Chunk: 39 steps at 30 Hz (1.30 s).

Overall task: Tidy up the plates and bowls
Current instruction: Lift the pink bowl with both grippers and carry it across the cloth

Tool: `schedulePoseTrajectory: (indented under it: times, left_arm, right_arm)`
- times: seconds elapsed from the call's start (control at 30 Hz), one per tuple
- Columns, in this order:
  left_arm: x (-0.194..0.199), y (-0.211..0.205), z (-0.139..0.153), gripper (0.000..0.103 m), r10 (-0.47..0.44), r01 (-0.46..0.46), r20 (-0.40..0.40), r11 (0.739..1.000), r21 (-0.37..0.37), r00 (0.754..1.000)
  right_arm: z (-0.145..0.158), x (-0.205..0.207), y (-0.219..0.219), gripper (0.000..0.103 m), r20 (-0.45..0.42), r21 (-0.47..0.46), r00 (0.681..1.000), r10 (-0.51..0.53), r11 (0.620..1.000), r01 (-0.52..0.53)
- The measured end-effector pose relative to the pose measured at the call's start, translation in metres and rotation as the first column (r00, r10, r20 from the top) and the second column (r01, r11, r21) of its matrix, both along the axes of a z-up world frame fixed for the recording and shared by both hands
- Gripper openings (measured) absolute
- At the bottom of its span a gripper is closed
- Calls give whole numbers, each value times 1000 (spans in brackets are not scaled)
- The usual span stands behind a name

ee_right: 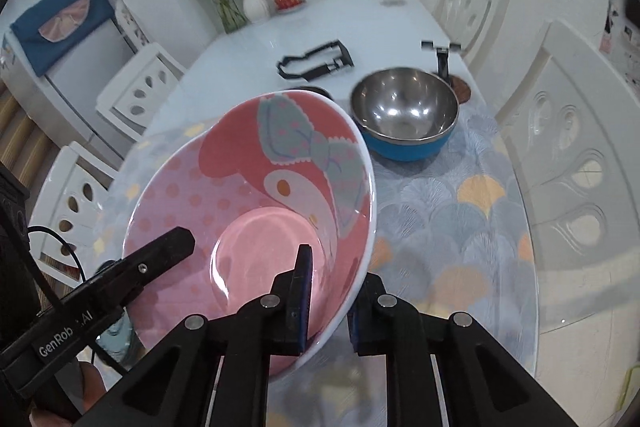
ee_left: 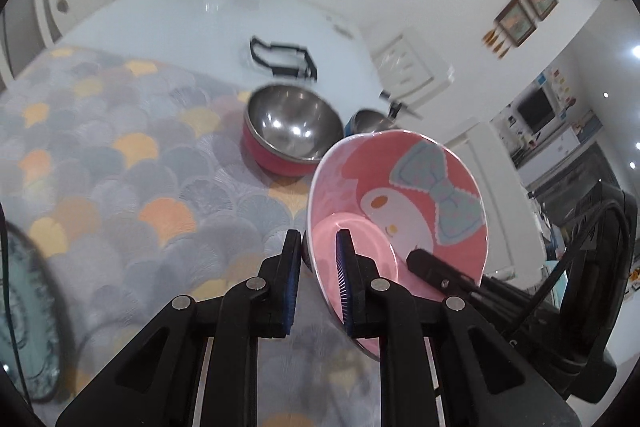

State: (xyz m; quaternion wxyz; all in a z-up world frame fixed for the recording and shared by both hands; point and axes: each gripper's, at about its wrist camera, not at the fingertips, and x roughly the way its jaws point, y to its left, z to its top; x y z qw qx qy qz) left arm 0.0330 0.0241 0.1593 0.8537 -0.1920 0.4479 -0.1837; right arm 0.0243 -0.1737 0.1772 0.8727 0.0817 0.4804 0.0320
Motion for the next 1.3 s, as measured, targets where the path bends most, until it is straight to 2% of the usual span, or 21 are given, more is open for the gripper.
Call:
schedulePoseTrajectory:
  times: [0.1,0.23,0.43,0.6,0.9,1.3]
  left_arm:
    - [-24,12,14,14,1,-1,23,1000,0,1000]
    - [-52,27,17,14,-1,1,33,1000,1,999]
    - [-87,40,-20,14,-3,4,-65,1000,8,998]
    - [-106,38,-51,14,-28,34,-128,999,41,991]
    - [-121,35,-79,14,-50,62,-152,995,74,987]
    - [-116,38,-82,14,-56,65,-116,995,75,992]
  right_arm:
    - [11,-25,15,14,11,24,1000,-19,1000,19]
    - [12,-58,32,14,4,36,1000,-26,999,26]
    - [-25,-96,47,14,-97,33,995,-37,999,40]
    - [-57,-116,48,14,-172,32,984,-49,998,56]
    - [-87,-132,45,14,-219,18,974,-55,998,60]
    - [-93,-137,44,14,-202,25,976,-78,996,85]
